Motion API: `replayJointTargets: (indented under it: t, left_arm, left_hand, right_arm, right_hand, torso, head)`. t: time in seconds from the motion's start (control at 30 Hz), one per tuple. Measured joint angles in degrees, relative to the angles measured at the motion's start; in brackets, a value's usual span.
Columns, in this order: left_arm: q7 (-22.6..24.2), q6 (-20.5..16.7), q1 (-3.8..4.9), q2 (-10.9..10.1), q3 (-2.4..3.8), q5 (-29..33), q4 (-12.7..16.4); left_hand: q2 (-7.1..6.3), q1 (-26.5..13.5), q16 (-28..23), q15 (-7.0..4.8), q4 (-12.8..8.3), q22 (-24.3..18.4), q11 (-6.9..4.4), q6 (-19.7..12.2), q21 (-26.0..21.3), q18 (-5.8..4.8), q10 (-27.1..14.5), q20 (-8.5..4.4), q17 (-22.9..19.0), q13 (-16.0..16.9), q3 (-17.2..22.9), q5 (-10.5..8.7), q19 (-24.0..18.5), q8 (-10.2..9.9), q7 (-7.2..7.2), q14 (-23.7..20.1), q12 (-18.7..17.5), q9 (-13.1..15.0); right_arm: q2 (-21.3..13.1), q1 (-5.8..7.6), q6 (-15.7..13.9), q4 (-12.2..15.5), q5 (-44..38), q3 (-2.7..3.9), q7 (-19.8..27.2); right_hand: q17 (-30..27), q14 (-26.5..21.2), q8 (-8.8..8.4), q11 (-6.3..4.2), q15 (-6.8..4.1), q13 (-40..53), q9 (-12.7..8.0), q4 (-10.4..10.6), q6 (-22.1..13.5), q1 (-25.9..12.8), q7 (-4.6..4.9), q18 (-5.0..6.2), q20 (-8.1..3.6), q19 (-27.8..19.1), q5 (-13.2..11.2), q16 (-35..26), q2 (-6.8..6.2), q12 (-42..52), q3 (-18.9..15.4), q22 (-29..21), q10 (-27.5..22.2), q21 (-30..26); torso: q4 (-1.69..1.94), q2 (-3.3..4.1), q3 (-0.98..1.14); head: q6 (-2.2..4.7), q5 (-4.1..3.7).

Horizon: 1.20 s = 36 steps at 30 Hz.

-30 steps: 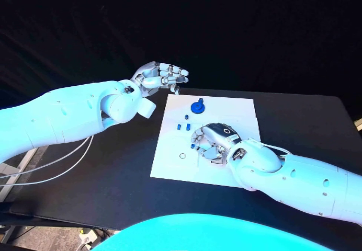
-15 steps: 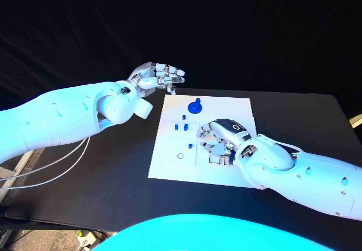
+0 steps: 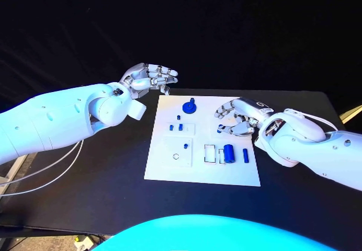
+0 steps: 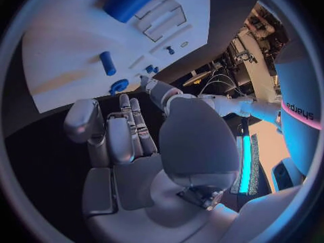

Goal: Assemble the parts on the task board

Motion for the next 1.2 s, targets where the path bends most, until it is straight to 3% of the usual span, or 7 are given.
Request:
replayJointTargets:
  t: [0.07, 0.13, 0.27, 0.3, 0.7, 0.8, 1.2]
  left_arm:
    - [0.01, 0.0, 0.0, 0.08, 0.0, 0.02, -0.01]
    - [0.01, 0.01, 0.0, 0.14, 0.0, 0.04, -0.03]
    - [0.01, 0.02, 0.0, 0.16, -0.02, 0.06, -0.08]
    - [0.01, 0.02, 0.0, 0.16, -0.02, 0.07, -0.08]
    - [0.01, 0.02, 0.0, 0.25, -0.02, 0.1, -0.1]
    - [0.01, 0.02, 0.0, 0.28, -0.03, 0.1, -0.11]
    - [-0.01, 0.04, 0.0, 0.31, -0.03, 0.12, -0.12]
  left_hand:
    - [0.0, 0.0, 0.0, 0.0, 0.0, 0.0, 0.0, 0.0, 0.0, 0.0, 0.0, 0.0, 0.0, 0.0, 0.0, 0.0, 0.0, 0.0, 0.0, 0.0, 0.0, 0.0]
    - [0.0, 0.0, 0.0, 0.0, 0.0, 0.0, 0.0, 0.0, 0.0, 0.0, 0.0, 0.0, 0.0, 0.0, 0.0, 0.0, 0.0, 0.0, 0.0, 0.0, 0.0, 0.0]
    - [0.0, 0.0, 0.0, 0.0, 0.0, -0.01, 0.0, 0.0, 0.0, 0.0, 0.0, 0.0, 0.0, 0.0, 0.0, 0.0, 0.0, 0.0, 0.0, 0.0, 0.0, 0.0]
    - [0.0, 0.0, 0.0, 0.0, 0.0, -0.01, 0.0, 0.0, 0.0, 0.0, -0.01, 0.0, 0.0, 0.0, 0.0, 0.0, 0.0, 0.0, 0.0, 0.0, 0.0, 0.0]
    - [0.0, 0.0, 0.0, 0.0, 0.0, -0.02, 0.01, 0.0, 0.0, 0.0, -0.02, 0.0, 0.0, 0.02, 0.0, 0.0, 0.0, 0.0, 0.0, 0.0, 0.0, 0.01]
    - [0.0, 0.0, 0.0, 0.0, 0.0, -0.02, 0.0, 0.0, 0.0, 0.0, 0.0, 0.0, 0.0, 0.02, 0.0, 0.0, 0.0, 0.0, 0.0, 0.0, 0.0, 0.01]
    - [0.0, 0.0, 0.0, 0.0, 0.0, -0.02, 0.0, 0.0, 0.0, 0.0, 0.0, 0.0, 0.0, 0.02, 0.0, 0.0, 0.0, 0.0, 0.0, 0.0, 0.0, 0.01]
  right_arm:
    - [-0.15, 0.4, 1.14, -0.71, 0.08, 0.04, 0.06]
    - [-0.12, 0.6, 2.19, -1.38, -0.07, 0.07, 0.06]
    - [0.25, 0.79, 3.86, -2.59, -1.09, 0.07, -0.23]
    - [0.43, 0.83, 4.29, -2.96, -1.45, 0.07, -0.36]
    - [3.35, 0.97, 6.85, -6.55, -4.2, 0.04, -1.66]
    - [4.24, 0.96, 7.34, -7.3, -4.43, 0.0, -1.78]
    - [5.75, 0.64, 9.74, -8.84, -4.41, -0.19, -2.41]
  right_hand:
    - [-1.36, -0.82, -1.68, 0.46, 0.79, -0.6, -0.51, 3.42, -0.4, 4.7, -0.42, 0.02, 0.48, -0.48, 0.31, -0.01, 1.88, 1.89, -9.12, -1.34, -2.8, -1.96]
    - [-2.31, -0.8, -1.69, 0.81, 0.81, -0.67, -0.77, 7.47, -0.85, 8.06, -0.85, 0.04, 0.32, -0.69, 0.31, -0.01, 1.71, 3.12, -13.69, -2.27, -4.73, -3.4]
    - [-3.06, -1.79, -2.8, 0.93, 1.3, -0.76, -0.82, 12.58, -1.01, 11.81, -1.02, 1.44, 0.72, -1.12, 0.31, -0.01, 0.38, 4.66, -18.1, -2.76, -6.65, -4.0]
    - [-3.19, -1.99, -3.39, 0.94, 1.42, -0.77, -0.83, 15.57, -1.09, 13.2, -1.14, 1.35, 0.72, -1.12, 0.31, -0.01, 0.23, 5.21, -18.78, -2.76, -6.65, -4.01]
    - [-3.11, -2.0, -3.4, 0.93, 1.38, -0.78, -0.83, 16.41, -1.09, 15.19, -1.13, 1.35, 0.69, -1.07, 0.29, 0.31, 1.23, 6.46, -18.62, -2.42, -6.64, -3.93]
    - [-1.82, -1.1, -3.4, -0.4, 0.48, -0.76, -0.82, 16.73, -0.25, 15.2, -0.99, 1.31, -0.12, -0.23, 0.28, 1.37, 1.23, 8.54, -18.28, -0.32, -5.23, -1.72]
    - [-1.31, -1.76, -3.39, -1.11, -0.24, -0.77, -0.81, 17.1, 1.63, 15.17, 0.07, 1.24, -1.01, 1.3, 0.28, 1.89, 1.24, 9.32, -15.69, 2.08, -1.22, 1.44]
  torso:
    - [0.01, -0.01, 0.0]
    - [0.05, -0.01, 0.0]
    - [0.09, 0.0, 0.0]
    - [0.09, 0.01, 0.0]
    - [0.09, 0.09, 0.03]
    - [0.1, 0.1, 0.05]
    - [0.08, 0.08, 0.04]
  head:
    - [0.0, -0.1]
    - [0.02, -0.18]
    - [0.03, -0.29]
    - [0.03, -0.3]
    - [0.02, -0.11]
    - [0.01, -0.03]
    - [0.0, 0.15]
